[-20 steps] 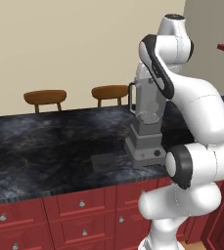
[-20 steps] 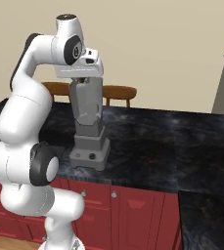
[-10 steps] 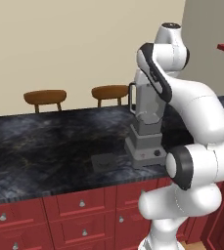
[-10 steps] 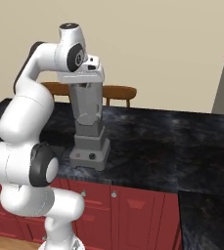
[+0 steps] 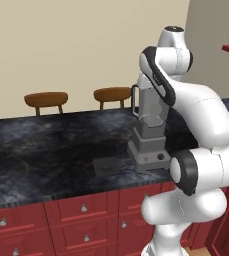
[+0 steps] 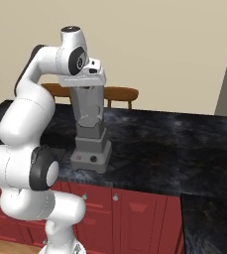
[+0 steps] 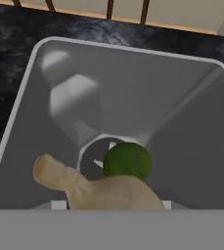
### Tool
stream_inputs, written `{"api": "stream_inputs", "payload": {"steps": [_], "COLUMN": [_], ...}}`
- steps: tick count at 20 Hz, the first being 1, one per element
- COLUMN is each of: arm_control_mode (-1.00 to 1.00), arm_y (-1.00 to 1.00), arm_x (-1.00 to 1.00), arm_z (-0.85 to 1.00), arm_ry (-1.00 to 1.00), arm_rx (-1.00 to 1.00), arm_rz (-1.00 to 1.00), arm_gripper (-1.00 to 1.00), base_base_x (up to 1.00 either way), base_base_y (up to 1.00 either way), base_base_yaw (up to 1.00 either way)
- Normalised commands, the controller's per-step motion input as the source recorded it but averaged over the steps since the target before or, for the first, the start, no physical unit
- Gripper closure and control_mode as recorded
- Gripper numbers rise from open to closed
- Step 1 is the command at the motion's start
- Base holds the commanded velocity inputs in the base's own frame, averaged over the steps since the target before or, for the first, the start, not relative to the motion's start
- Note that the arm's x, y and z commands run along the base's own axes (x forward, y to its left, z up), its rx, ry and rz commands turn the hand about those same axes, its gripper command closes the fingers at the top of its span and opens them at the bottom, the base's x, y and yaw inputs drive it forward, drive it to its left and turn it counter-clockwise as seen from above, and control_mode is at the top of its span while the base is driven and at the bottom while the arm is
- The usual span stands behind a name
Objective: Grab the garlic and lime from the fridge, place them in the blender, close the lid, and turn on the blender to create a marinade.
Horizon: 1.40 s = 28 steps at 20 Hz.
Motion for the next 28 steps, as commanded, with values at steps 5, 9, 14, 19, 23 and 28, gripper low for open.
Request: {"api": "stream_inputs", "payload": {"steps": [5,9,14,19,23,28], "arm_control_mode": [-1.00,-1.00,-1.00,-1.00,-1.00,-1.00], "arm_y": [0.05,0.12,0.13,0.08,0.20,0.58], "arm_x": [0.04,-0.02,-0.69,-1.00,-1.00,-0.89], "arm_z": [0.46,0.43,0.11,0.00,-0.34,-0.51], "arm_ry": [0.00,0.00,0.00,0.00,0.00,0.03], "arm_rx": [0.00,0.00,0.00,0.00,0.00,0.00], "arm_rz": [-0.01,-0.01,0.00,0.00,0.00,0.01], "arm_gripper": [-1.00,-1.00,-1.00,-1.00,-1.00,-1.00], "base_base_x": [0.00,0.00,0.00,0.00,0.00,0.00], "base_base_y": [0.00,0.00,0.00,0.00,0.00,0.00], "base_base_yaw": [0.00,0.00,0.00,0.00,0.00,0.00]}}
